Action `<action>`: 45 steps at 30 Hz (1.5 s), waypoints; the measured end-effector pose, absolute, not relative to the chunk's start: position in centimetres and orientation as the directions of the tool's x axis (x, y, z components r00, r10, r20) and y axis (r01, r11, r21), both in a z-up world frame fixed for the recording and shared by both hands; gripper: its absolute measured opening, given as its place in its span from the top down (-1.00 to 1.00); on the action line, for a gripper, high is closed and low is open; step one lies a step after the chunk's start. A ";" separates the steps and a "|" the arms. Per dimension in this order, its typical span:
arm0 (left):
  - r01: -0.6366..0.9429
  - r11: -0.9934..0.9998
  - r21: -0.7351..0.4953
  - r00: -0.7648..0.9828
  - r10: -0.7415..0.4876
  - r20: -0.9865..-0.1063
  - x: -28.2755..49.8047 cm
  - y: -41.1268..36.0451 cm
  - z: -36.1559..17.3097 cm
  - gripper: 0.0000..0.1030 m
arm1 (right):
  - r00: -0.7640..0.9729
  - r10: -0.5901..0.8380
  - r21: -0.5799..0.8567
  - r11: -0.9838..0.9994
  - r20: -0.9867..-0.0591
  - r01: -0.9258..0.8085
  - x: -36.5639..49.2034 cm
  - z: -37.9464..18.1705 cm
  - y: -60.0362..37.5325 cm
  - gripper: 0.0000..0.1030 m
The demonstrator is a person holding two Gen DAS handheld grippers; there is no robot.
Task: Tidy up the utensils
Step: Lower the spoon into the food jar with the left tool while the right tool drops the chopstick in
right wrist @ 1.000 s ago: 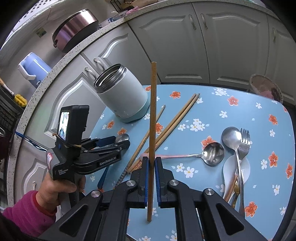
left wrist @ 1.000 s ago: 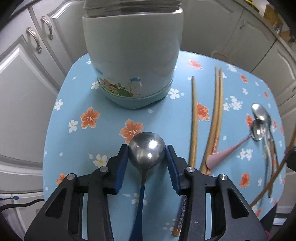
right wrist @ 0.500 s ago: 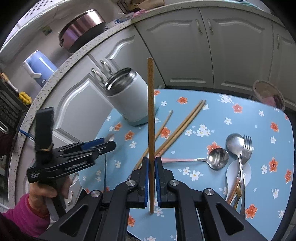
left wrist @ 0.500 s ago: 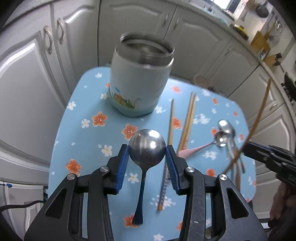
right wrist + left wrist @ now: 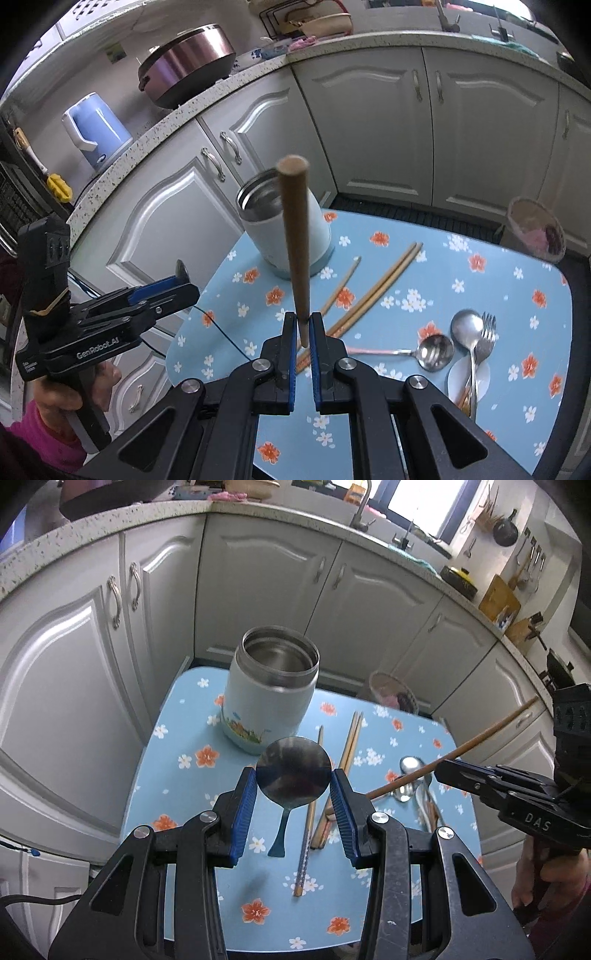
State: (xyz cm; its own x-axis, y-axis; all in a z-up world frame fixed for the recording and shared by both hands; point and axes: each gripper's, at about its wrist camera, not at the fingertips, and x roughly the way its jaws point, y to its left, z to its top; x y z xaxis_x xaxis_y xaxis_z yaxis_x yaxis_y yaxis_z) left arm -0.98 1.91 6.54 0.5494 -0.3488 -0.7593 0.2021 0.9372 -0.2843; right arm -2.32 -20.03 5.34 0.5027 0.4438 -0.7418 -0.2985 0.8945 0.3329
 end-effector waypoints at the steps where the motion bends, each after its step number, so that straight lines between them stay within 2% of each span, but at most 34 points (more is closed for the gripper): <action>1: 0.206 0.935 -0.287 0.554 -0.353 -0.754 -1.0 1.9 7.0 0.23 | 0.508 0.442 0.328 0.895 -0.739 -0.302 -2.1 5.8 -19.9 0.89; 17: 0.215 0.939 -0.268 0.653 -0.343 -0.676 4.4 2.7 17.7 0.23 | 0.602 0.433 0.241 0.895 -0.671 -0.375 2.8 15.6 -17.3 0.89; 26: 0.184 0.940 -0.288 0.669 -0.335 -0.664 9.8 2.9 19.1 0.23 | 0.623 0.449 0.244 0.888 -0.640 -0.389 7.7 18.8 -14.7 0.89; 45: 0.103 0.952 -0.288 0.591 -0.292 -0.752 15.1 2.1 9.5 0.23 | 0.467 0.417 0.289 0.901 -0.780 -0.323 16.1 8.2 -12.9 0.89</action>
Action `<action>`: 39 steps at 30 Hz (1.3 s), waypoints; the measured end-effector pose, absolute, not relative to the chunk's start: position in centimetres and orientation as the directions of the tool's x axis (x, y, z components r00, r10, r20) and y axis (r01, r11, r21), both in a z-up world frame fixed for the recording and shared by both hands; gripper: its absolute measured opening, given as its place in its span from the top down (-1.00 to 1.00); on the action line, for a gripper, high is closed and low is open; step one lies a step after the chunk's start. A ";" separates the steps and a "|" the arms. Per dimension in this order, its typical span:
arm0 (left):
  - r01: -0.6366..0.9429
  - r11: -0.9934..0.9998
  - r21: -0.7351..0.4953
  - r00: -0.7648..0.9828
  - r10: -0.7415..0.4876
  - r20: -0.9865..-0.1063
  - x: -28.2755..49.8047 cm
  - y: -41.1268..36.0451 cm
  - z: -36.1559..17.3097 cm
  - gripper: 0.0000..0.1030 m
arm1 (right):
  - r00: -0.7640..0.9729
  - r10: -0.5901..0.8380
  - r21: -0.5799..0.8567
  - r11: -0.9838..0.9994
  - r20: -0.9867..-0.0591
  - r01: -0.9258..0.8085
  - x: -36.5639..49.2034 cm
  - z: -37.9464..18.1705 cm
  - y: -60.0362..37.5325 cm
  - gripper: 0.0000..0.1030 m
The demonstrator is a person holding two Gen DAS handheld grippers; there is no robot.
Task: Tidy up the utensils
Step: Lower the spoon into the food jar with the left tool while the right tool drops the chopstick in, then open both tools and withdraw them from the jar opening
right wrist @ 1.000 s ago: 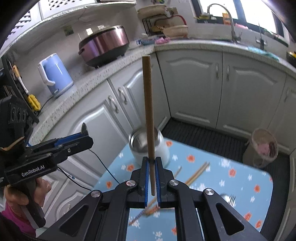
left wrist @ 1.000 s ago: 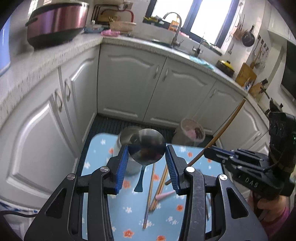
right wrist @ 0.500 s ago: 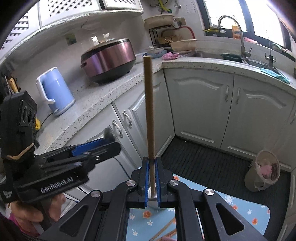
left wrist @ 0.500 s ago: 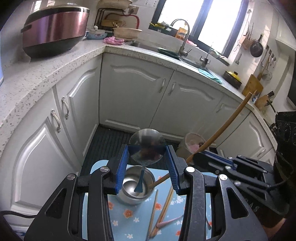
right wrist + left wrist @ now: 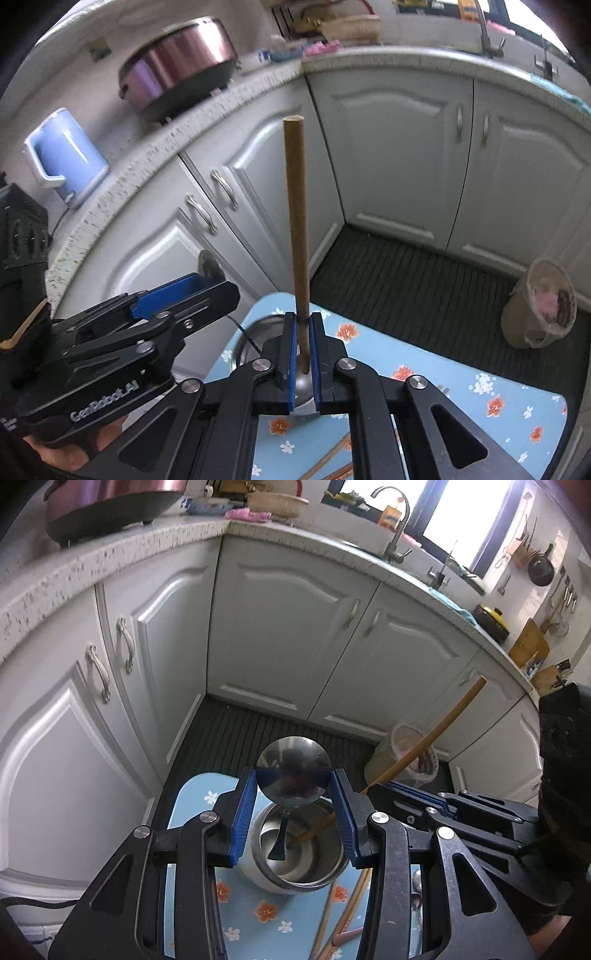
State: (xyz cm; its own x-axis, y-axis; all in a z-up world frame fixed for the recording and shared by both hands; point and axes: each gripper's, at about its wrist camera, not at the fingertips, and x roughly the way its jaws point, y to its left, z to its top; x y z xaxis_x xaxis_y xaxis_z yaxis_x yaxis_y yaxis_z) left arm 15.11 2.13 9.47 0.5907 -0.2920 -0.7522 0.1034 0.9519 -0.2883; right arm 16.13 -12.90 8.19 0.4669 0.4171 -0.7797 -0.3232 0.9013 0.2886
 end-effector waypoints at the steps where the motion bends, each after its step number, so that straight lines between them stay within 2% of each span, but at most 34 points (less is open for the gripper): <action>1: 0.101 0.952 -0.288 0.588 -0.290 -0.755 15.2 2.2 9.1 0.23 | 0.457 0.417 0.294 0.902 -0.786 -0.317 16.6 7.6 -12.9 0.89; 12: 0.076 0.957 -0.281 0.555 -0.275 -0.785 15.6 2.8 6.9 0.22 | 0.436 0.446 0.337 0.890 -0.782 -0.306 17.5 5.5 -12.9 0.88; 15: 0.068 0.957 -0.284 0.545 -0.274 -0.793 15.5 2.8 6.5 0.22 | 0.439 0.465 0.367 0.883 -0.769 -0.292 17.4 5.6 -13.4 0.81; 19: 0.060 0.955 -0.290 0.545 -0.275 -0.792 15.2 2.8 6.3 0.17 | 0.455 0.479 0.391 0.877 -0.751 -0.278 17.2 6.1 -14.1 0.52; 24: 0.053 0.954 -0.296 0.556 -0.274 -0.785 14.9 3.1 6.7 -0.32 | 0.468 0.495 0.421 0.869 -0.732 -0.260 16.7 6.7 -15.0 0.44; 39: 0.059 0.965 -0.255 0.607 -0.238 -0.758 12.0 3.4 9.7 -0.33 | 0.487 0.481 0.409 0.877 -0.729 -0.253 13.2 8.1 -16.0 0.30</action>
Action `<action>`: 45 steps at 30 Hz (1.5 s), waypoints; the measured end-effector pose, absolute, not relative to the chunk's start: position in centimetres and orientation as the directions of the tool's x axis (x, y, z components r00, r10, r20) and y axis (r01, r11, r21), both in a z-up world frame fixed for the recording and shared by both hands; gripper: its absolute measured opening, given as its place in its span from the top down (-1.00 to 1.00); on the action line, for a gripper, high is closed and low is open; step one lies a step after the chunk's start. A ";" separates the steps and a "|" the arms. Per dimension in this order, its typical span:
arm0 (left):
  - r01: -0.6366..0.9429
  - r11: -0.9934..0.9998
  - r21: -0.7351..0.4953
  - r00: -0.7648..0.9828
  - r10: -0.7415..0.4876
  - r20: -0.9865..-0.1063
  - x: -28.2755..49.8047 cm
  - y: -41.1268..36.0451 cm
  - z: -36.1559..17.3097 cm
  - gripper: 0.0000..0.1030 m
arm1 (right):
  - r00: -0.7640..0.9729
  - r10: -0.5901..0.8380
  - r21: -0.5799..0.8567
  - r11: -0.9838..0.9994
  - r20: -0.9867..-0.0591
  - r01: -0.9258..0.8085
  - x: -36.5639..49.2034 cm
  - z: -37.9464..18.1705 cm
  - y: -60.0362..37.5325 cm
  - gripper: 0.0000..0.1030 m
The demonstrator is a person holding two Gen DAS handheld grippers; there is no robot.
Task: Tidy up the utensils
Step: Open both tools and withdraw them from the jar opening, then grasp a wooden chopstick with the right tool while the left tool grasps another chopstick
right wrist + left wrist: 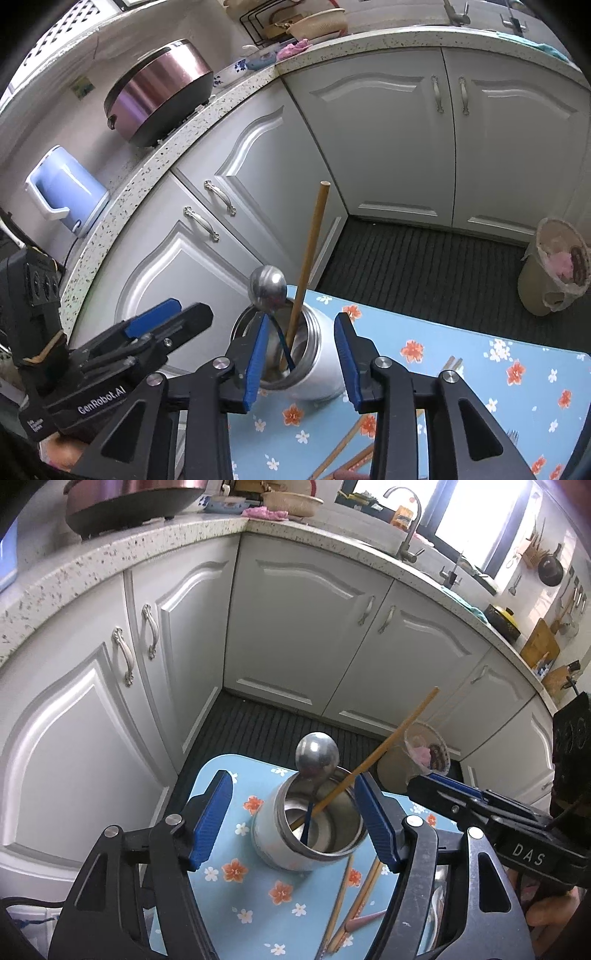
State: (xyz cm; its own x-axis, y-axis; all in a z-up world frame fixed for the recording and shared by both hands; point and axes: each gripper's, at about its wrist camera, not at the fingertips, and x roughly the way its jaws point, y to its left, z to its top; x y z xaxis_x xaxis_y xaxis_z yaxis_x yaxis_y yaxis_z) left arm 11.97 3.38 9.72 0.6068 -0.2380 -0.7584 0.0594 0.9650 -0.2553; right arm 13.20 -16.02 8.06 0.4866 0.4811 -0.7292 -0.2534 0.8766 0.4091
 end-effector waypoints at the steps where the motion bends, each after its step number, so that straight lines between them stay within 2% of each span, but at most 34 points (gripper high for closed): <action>1: 0.062 0.966 -0.251 0.612 -0.236 -0.755 11.8 3.3 10.0 -0.33 | 0.489 0.479 0.405 0.878 -0.729 -0.255 12.8 8.2 -16.1 0.26; 12: 0.117 0.959 -0.257 0.619 -0.273 -0.736 7.4 1.8 11.4 -0.33 | 0.520 0.401 0.325 0.916 -0.754 -0.235 7.2 9.3 -19.6 0.19; 22: 0.199 0.941 -0.273 0.522 -0.337 -0.783 3.3 -1.3 8.1 -0.33 | 0.463 0.300 0.261 0.954 -0.834 -0.148 2.4 4.1 -25.0 0.19; 32: 0.139 0.954 -0.264 0.430 -0.298 -0.852 2.1 -1.1 2.2 -0.33 | 0.377 0.340 0.340 0.938 -0.862 -0.068 3.9 -3.1 -23.7 0.22; 45: 0.109 0.956 -0.271 0.371 -0.293 -0.881 2.6 -0.8 -0.8 -0.33 | 0.346 0.290 0.313 0.950 -0.892 0.013 8.5 -6.4 -23.3 0.22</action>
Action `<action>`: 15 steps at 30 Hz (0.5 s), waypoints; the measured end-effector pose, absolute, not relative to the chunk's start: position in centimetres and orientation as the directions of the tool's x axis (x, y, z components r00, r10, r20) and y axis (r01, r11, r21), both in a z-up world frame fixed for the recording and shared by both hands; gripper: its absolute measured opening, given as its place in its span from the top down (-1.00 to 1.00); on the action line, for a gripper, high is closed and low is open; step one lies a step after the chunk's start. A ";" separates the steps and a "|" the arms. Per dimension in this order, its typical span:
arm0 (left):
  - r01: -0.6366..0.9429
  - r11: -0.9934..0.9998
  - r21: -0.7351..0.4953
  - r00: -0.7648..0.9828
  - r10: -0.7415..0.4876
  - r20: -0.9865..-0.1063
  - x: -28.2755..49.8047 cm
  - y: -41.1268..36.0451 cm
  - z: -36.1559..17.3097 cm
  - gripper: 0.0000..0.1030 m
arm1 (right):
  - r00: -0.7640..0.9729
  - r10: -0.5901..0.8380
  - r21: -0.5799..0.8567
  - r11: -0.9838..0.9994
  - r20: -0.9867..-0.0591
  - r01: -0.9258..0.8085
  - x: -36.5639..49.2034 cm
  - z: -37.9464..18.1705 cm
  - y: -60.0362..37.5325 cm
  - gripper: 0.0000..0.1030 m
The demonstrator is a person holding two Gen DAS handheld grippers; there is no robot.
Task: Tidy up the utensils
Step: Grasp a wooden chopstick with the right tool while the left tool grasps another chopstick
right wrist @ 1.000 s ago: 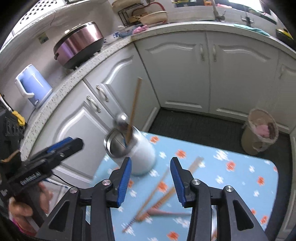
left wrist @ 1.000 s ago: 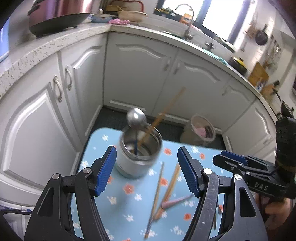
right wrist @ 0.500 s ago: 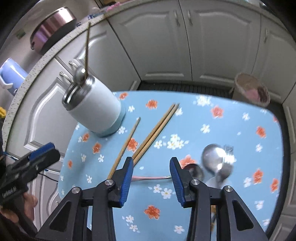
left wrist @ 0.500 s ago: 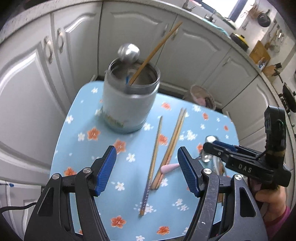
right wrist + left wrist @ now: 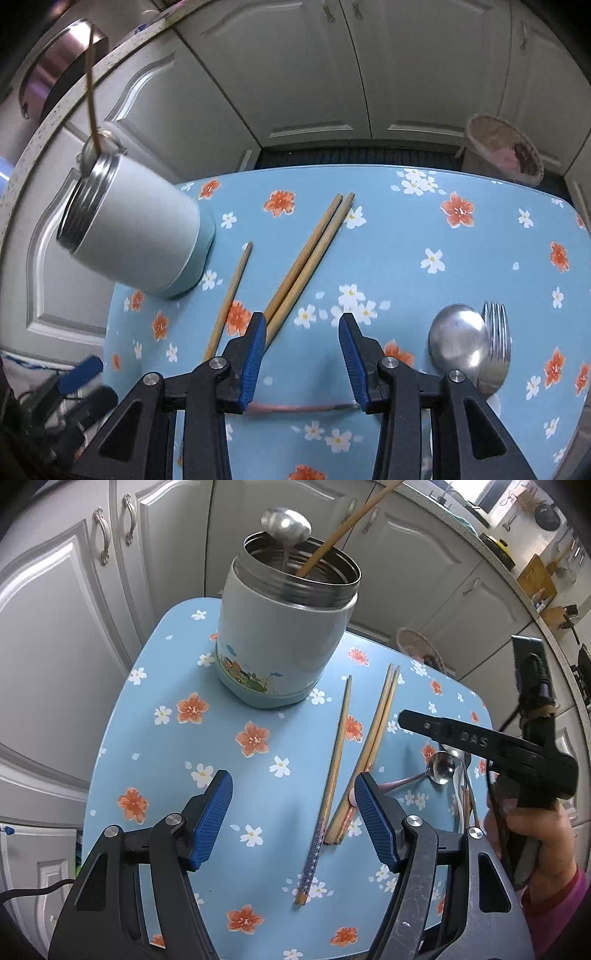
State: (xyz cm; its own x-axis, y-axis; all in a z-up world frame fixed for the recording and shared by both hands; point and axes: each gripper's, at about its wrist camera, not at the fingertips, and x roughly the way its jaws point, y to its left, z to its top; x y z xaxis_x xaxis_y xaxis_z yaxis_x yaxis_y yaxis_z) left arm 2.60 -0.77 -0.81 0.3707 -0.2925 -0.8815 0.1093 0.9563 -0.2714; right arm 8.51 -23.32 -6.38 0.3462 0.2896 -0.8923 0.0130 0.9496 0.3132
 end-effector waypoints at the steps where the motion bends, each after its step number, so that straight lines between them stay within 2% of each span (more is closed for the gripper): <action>1: 0.107 0.956 -0.274 0.371 -0.293 -0.881 2.7 -0.7 -0.8 -0.33 | 0.345 0.288 0.312 0.950 -0.893 0.015 8.8 -6.6 -23.3 0.22; 9: 0.086 0.956 -0.281 0.364 -0.293 -0.884 3.1 -0.8 -1.4 -0.33 | 0.339 0.269 0.289 0.957 -0.902 0.008 10.0 -7.6 -22.1 0.22; 15: 0.087 0.956 -0.279 0.352 -0.291 -0.889 3.1 -1.4 -1.8 -0.33 | 0.345 0.152 0.143 0.988 -0.926 -0.051 10.0 -7.5 -20.8 0.22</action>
State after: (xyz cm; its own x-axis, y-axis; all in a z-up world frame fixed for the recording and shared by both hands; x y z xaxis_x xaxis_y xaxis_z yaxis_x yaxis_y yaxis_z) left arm 3.08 -1.37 -1.83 0.3522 -0.2911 -0.8895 0.0868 0.9565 -0.2787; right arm 9.95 -20.84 -7.45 0.3448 0.1518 -0.9263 -0.0511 0.9884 0.1430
